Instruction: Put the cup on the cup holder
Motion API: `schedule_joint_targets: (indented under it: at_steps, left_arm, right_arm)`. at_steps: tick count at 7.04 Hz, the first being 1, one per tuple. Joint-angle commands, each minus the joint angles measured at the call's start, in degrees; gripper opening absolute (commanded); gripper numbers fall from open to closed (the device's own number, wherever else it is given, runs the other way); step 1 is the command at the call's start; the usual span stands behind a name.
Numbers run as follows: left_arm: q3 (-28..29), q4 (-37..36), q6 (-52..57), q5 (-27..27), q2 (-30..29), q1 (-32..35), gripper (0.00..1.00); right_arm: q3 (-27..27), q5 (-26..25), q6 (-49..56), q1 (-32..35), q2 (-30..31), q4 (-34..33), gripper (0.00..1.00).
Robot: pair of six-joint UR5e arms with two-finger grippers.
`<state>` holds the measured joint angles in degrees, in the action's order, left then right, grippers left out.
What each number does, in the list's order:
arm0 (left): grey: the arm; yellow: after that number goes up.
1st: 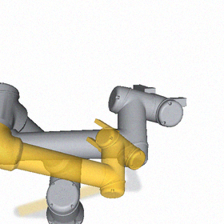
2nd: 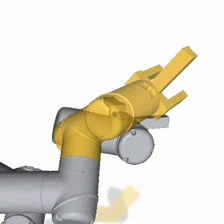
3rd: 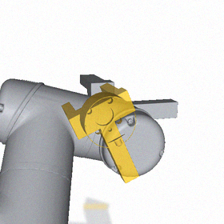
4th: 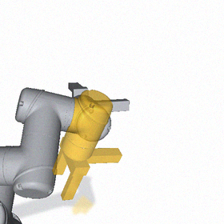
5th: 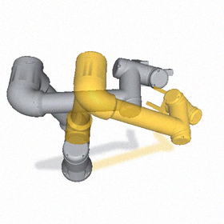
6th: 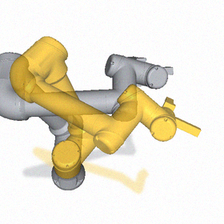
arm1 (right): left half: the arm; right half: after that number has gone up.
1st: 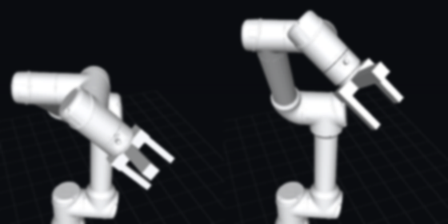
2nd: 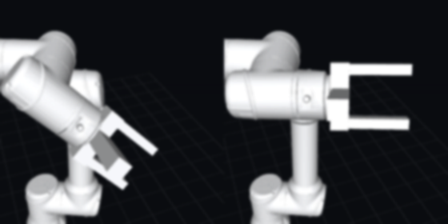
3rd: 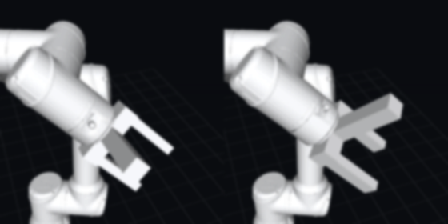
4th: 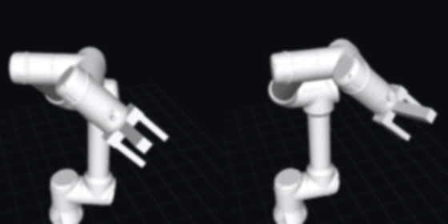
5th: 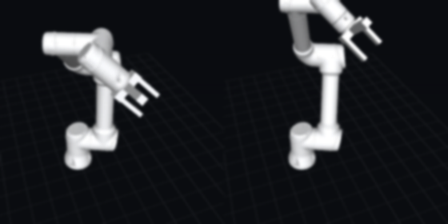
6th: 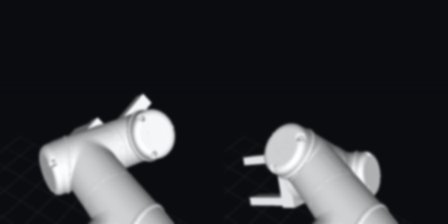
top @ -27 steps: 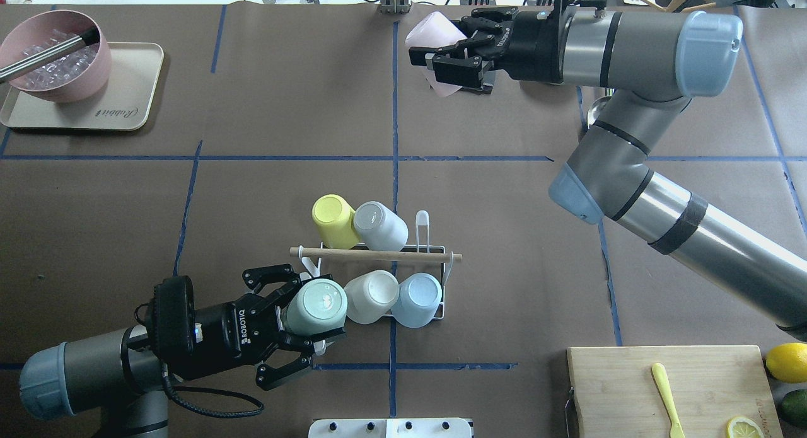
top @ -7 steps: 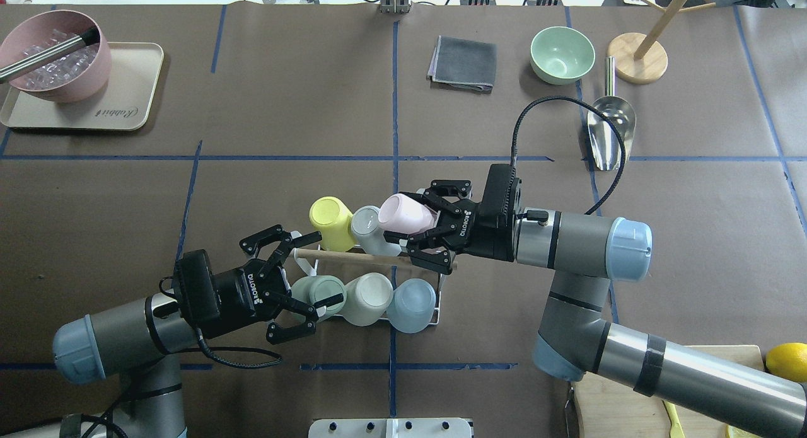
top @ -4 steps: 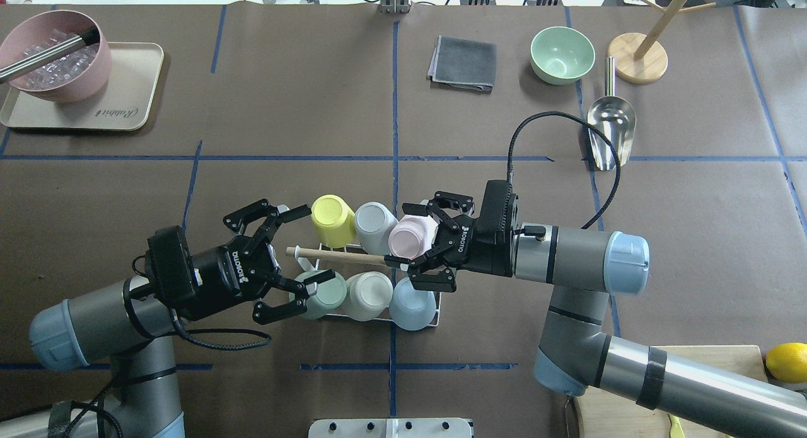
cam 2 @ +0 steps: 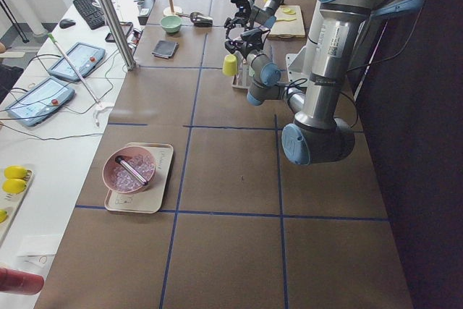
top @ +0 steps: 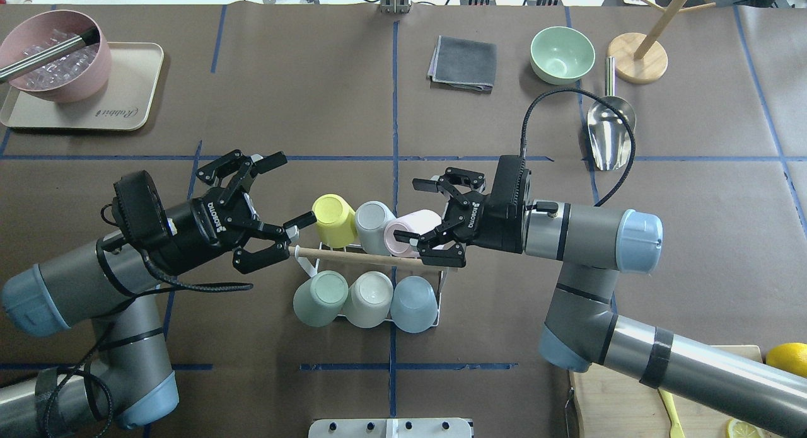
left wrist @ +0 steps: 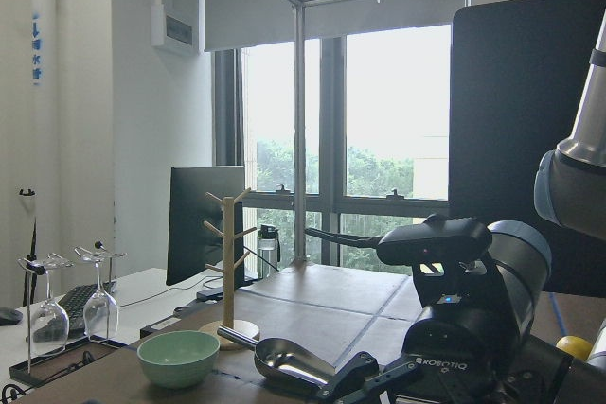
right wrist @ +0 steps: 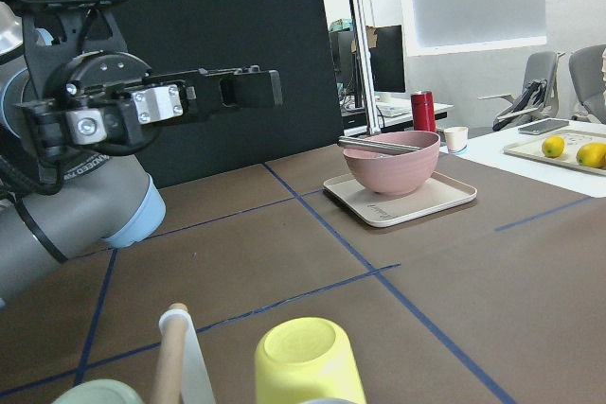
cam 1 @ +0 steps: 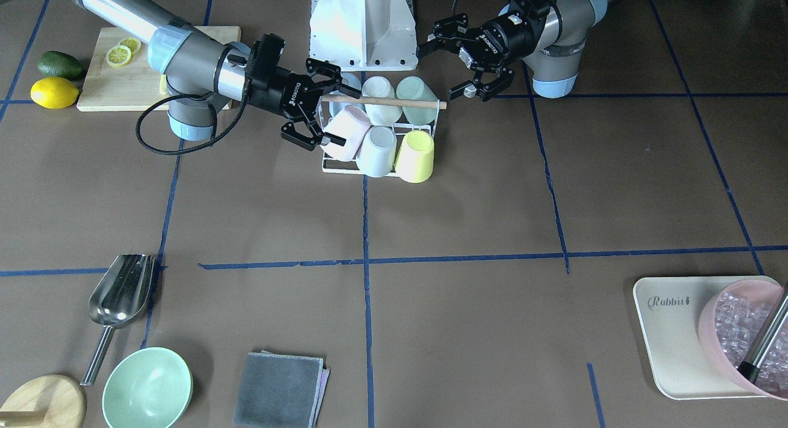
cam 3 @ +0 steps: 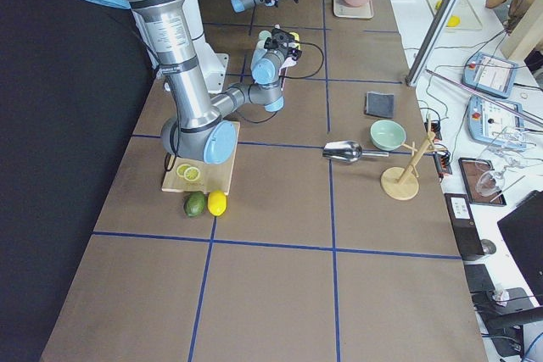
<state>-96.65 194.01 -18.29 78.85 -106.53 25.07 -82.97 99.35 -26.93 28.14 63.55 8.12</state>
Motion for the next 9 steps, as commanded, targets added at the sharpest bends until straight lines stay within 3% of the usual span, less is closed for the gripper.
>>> schedule_joint_targets:
  at_steps: [1, 4, 6, 9]
  left_arm:
    - [-2.8, -12.4, -3.9, 0.4, 0.1, 5.2, 1.0]
    - [-3.6, -29.8, -11.4, 1.2, 0.1, 10.2, 1.0]
    - [-5.5, -44.3, -11.3, 14.9, 0.8, 19.3, 1.0]
    - [-5.7, -65.3, -10.6, 33.4, 1.0, 28.6, 1.0]
  right_arm:
    - [0.0, 5.7, -0.2, 5.8, -0.7, -1.5, 1.0]
    - [0.0, 12.9, -4.9, 14.6, -2.6, -8.4, 1.0]
    - [-0.1, 18.1, -6.4, 19.6, -4.4, -17.6, 1.0]
    - [-1.6, 18.9, -6.2, 22.0, -5.6, -35.8, 1.0]
